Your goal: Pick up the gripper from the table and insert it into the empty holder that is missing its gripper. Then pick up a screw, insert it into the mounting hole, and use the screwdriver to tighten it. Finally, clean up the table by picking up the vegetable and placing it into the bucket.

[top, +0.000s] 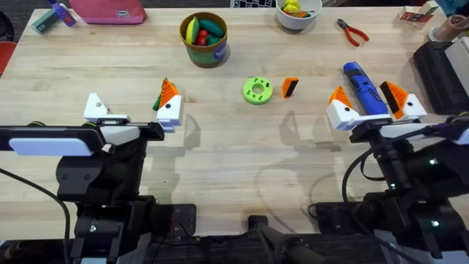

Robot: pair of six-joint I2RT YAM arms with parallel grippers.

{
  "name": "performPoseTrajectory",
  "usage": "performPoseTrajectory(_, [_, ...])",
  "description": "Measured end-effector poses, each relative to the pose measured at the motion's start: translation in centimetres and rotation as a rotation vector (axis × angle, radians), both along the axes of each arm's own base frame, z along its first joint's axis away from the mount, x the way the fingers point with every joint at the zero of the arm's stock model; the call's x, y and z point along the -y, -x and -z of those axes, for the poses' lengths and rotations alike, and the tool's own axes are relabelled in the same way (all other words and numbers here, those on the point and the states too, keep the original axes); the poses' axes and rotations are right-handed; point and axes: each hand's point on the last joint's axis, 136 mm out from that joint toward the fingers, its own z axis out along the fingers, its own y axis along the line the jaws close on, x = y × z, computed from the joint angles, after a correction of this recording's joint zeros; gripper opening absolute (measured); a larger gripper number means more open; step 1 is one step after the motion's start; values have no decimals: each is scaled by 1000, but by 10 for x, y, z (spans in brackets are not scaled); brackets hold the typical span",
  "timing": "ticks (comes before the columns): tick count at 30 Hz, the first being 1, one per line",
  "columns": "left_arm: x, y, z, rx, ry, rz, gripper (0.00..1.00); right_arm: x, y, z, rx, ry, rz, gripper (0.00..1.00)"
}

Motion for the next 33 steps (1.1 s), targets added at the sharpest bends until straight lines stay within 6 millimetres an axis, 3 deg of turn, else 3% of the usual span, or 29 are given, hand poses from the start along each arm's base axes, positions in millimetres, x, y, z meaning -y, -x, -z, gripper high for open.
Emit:
performPoseTrajectory(9, [0,0,-3,13,1,0,986,0,0,-5,22,-1,-1,994])
performPoseTrajectory(14, [0,1,-17,54,3,0,985,1,1,-47,184,13,4,994])
performPoseTrajectory(19, [0,9,-46,1,1,0,985,1,6,-72,165,16,3,994])
performPoseTrajectory(24, [0,12,-78,-168,-44,3,985,1,13,-96,5,20,1,994])
performPoseTrajectory(33, [-2,-7,-68,-685,-112,34,985,1,7,-71,-512,28,-6,994])
